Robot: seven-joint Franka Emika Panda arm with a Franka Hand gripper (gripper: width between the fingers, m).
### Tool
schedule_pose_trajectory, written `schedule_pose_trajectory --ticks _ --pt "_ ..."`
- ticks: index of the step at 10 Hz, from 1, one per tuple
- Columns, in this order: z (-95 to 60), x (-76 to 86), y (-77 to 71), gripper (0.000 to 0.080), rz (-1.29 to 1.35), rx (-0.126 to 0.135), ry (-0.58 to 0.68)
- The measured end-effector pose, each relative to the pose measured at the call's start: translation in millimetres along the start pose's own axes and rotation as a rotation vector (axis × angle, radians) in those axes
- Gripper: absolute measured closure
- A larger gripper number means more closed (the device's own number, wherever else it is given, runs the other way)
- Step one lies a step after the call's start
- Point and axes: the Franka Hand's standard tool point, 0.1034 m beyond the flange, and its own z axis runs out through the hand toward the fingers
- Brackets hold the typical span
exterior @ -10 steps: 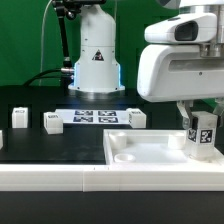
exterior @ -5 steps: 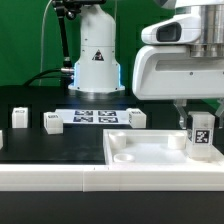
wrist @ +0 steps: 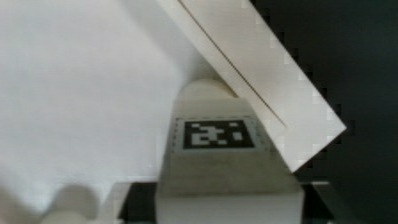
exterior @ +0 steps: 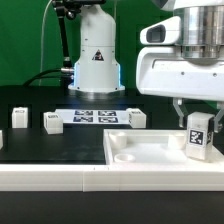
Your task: Assemble one leg
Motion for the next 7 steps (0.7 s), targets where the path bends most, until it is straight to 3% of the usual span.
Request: schedule_pose_trajectory --ticks 5,6,7 --pt "0.6 1.8 1.4 0.0509 0.213 0.012 -0.008" --pt "0.7 1.6 1.2 0.0320 0.198 0.013 -0.008" --pt "1.8 0.1 0.1 0.0320 0.132 0.015 -0.008"
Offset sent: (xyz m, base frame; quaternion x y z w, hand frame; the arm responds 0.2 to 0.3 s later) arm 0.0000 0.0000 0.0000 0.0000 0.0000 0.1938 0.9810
